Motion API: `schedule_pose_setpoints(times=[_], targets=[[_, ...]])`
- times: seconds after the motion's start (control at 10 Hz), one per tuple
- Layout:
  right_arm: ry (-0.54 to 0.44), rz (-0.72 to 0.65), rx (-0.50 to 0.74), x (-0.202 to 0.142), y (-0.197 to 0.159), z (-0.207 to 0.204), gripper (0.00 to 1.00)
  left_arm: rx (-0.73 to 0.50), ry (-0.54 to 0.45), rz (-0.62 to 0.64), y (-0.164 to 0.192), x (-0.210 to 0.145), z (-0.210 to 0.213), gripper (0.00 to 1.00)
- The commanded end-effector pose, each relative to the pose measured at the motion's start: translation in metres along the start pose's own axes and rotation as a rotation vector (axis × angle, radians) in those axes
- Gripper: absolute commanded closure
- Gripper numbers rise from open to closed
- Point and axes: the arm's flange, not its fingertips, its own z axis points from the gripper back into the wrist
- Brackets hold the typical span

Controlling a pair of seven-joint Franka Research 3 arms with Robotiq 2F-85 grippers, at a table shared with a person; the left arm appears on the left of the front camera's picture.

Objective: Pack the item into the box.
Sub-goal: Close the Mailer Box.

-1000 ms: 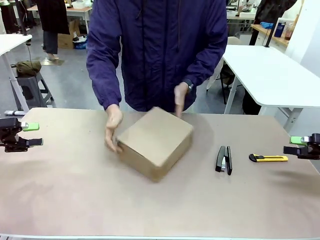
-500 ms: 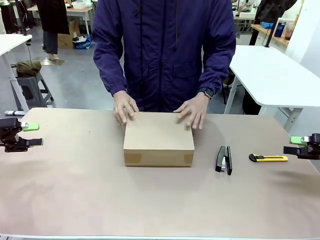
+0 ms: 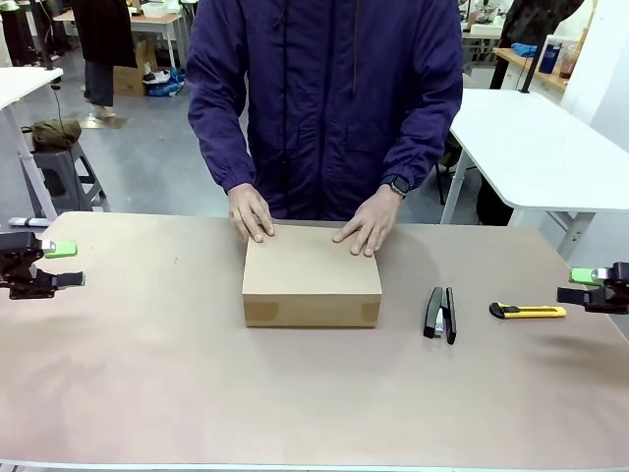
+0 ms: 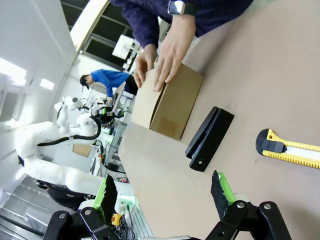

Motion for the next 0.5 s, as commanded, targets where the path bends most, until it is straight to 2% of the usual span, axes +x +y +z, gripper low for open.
schedule_pose_setpoints(times=[0.0, 0.4], targets=[[0.003, 0.014, -0.011, 0.0018, 0.0030, -0.0010, 0.00, 0.006, 0.001, -0.006, -0.0040, -0.0034, -0.0004, 0.00], [0.003, 0.014, -0.011, 0.0018, 0.0030, -0.0010, 0.00, 0.006, 0.001, -0.006, -0.0040, -0.0034, -0.0004, 0.00]])
